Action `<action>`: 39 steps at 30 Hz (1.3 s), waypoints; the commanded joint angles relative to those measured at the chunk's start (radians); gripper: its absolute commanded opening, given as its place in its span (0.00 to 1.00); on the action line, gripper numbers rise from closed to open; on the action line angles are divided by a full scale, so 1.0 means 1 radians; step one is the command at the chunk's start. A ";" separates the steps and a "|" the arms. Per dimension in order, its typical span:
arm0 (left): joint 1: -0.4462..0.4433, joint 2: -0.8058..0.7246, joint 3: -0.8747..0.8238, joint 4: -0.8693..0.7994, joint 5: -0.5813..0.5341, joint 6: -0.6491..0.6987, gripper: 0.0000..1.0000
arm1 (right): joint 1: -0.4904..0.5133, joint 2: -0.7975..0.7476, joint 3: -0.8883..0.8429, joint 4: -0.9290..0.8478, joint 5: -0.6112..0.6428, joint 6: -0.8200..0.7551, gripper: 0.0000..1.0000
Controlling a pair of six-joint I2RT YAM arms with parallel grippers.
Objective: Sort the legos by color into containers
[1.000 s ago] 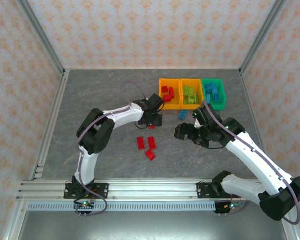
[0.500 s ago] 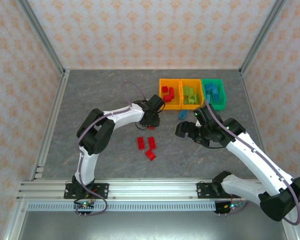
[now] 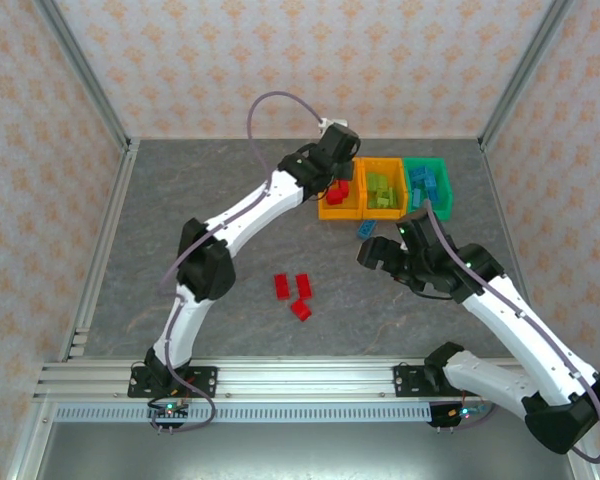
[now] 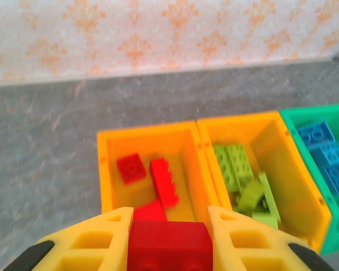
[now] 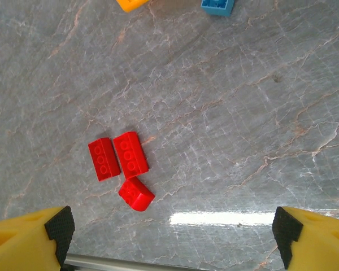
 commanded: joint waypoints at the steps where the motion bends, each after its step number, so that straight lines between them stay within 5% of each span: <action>1: 0.009 0.121 0.151 -0.036 -0.020 0.094 0.35 | 0.006 -0.017 0.019 -0.015 0.048 0.012 0.93; 4: 0.011 0.174 0.279 -0.081 -0.012 0.110 0.51 | 0.006 -0.016 0.019 -0.013 0.043 0.014 0.93; 10: 0.009 0.067 0.273 -0.231 0.002 0.030 0.54 | 0.007 -0.013 0.016 -0.013 0.071 0.007 0.93; 21: -0.007 -0.569 -0.620 -0.114 0.084 -0.167 0.51 | 0.007 0.115 0.043 0.048 0.057 -0.046 0.93; 27: -0.079 -0.838 -0.940 -0.198 0.061 -0.327 0.51 | 0.006 0.177 0.056 0.065 0.052 -0.078 0.94; 33: -0.164 -0.937 -1.206 -0.172 0.148 -0.551 0.51 | 0.007 0.221 0.056 0.082 0.035 -0.095 0.94; 39: -0.171 -0.846 -1.324 -0.005 0.250 -0.584 0.52 | 0.007 0.236 0.053 0.081 0.017 -0.099 0.94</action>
